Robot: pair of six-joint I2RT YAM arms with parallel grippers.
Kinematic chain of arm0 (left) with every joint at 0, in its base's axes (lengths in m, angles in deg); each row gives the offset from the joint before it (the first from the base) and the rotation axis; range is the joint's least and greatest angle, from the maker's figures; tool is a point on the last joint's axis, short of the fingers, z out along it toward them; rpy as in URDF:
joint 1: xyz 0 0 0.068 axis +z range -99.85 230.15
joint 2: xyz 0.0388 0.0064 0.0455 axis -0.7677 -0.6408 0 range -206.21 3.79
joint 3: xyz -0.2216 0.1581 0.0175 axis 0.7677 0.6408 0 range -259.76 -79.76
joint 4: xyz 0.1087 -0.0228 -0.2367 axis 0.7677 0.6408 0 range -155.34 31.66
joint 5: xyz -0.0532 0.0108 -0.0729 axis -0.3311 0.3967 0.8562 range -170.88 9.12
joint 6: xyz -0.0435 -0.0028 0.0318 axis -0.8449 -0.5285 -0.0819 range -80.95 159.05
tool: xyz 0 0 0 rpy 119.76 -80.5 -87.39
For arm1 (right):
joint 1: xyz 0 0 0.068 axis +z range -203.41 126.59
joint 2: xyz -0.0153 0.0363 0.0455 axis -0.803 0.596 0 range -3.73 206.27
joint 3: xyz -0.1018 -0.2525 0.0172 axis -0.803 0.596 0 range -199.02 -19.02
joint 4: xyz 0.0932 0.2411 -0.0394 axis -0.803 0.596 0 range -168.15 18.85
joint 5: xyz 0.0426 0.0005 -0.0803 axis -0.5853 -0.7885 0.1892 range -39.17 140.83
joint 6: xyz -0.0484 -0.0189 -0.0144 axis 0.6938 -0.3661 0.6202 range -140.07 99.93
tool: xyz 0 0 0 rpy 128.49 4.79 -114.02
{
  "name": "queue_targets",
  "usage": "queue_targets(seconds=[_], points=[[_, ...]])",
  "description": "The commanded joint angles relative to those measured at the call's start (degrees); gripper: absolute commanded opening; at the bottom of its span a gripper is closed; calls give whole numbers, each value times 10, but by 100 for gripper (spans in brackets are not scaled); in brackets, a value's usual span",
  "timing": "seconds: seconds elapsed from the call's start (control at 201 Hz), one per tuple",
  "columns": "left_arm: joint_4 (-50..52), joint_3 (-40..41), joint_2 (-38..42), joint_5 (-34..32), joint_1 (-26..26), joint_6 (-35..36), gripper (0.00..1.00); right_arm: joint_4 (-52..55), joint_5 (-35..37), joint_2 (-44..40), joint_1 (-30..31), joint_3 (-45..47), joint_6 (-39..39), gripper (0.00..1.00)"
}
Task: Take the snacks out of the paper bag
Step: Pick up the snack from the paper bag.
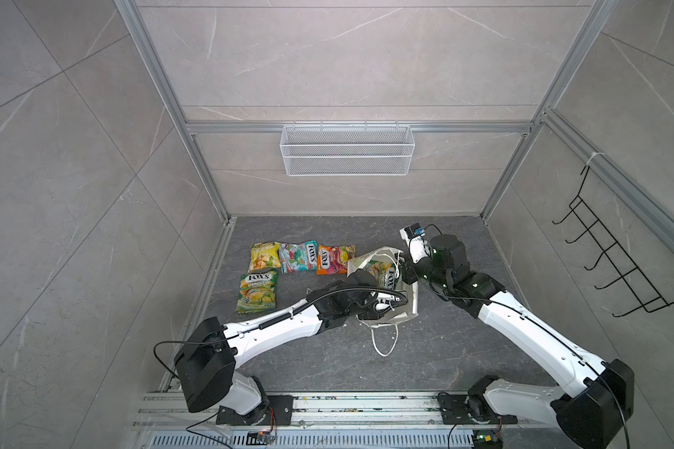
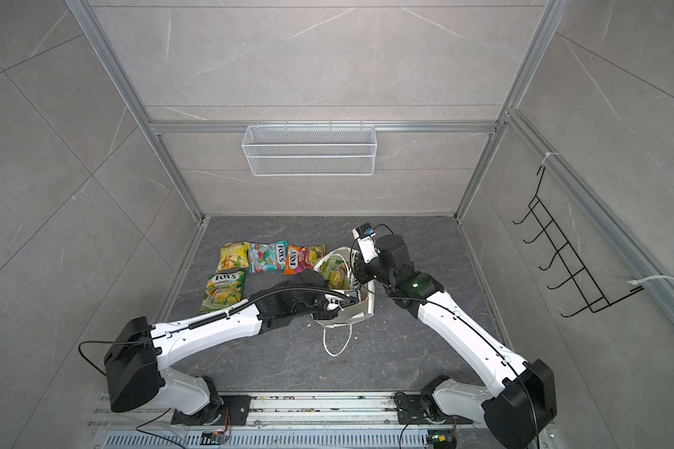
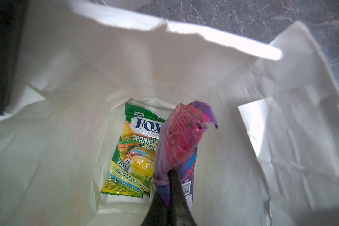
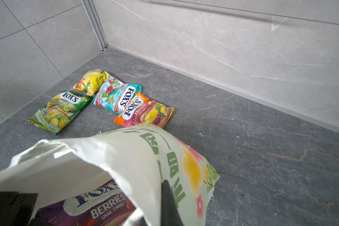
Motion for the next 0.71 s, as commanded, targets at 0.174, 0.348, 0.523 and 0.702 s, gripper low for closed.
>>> queue_targets(seconds=[0.174, 0.348, 0.523, 0.702], points=[[-31, -32, 68, 2, -5, 4, 0, -10, 42, 4, -3, -1, -12, 0], [-58, -29, 100, 30, -5, -3, 0, -9, 45, 3, -3, -3, -12, 0], [-68, -30, 127, 54, -5, -10, 0, -8, 50, 3, -3, -5, -10, 0], [-97, -17, 171, 67, -3, -31, 0, -9, 65, 2, -4, -6, -15, 0]])
